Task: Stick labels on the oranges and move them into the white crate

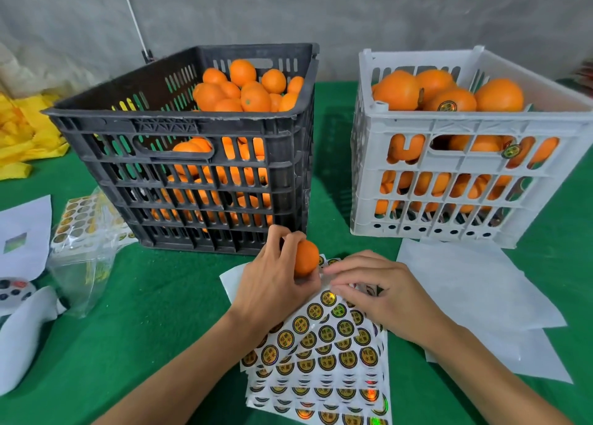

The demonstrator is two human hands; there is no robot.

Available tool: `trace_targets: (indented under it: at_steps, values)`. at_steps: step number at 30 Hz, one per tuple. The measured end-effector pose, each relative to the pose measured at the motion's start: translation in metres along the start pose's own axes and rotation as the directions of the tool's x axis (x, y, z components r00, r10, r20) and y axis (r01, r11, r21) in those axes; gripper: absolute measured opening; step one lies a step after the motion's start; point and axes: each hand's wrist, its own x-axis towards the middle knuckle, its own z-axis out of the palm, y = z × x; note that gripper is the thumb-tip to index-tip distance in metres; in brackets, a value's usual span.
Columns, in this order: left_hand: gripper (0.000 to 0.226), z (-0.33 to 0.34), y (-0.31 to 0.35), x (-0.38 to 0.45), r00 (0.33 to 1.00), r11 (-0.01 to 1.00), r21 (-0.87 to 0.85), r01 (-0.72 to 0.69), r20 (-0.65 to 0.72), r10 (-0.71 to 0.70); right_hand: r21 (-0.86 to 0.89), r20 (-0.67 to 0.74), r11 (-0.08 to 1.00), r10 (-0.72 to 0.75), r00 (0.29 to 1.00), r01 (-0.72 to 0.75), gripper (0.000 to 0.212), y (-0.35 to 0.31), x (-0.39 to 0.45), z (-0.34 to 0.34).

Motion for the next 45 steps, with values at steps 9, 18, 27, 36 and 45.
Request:
trace_targets:
  at_steps: [9,18,27,36,45]
  values:
    - [0.057,-0.012,0.004,-0.001,0.979,0.949,-0.238,-0.205,-0.033,0.203,0.613,-0.064,0.751,0.359,0.931,-0.247,0.021,-0.025,0.01,0.003]
    - [0.058,-0.007,0.007,-0.006,0.985,0.916,-0.362,-0.173,-0.062,0.162,0.507,-0.101,0.814,0.384,0.918,-0.284,0.027,-0.023,0.004,0.017]
    - [0.053,-0.003,0.004,-0.006,0.997,0.894,-0.44,-0.077,-0.039,0.066,-0.018,-0.206,0.995,0.097,0.974,-0.103,0.035,-0.01,-0.003,0.019]
    - [0.052,-0.014,0.016,0.012,0.981,0.824,-0.556,-0.107,-0.192,-0.003,-0.559,-0.162,0.82,-0.254,0.953,0.124,0.058,-0.019,0.01,0.016]
    - [0.038,-0.087,0.11,0.153,0.912,0.746,-0.585,-0.32,-0.403,0.075,-0.806,-0.352,0.59,-0.422,0.836,-0.042,0.07,-0.071,0.108,-0.113]
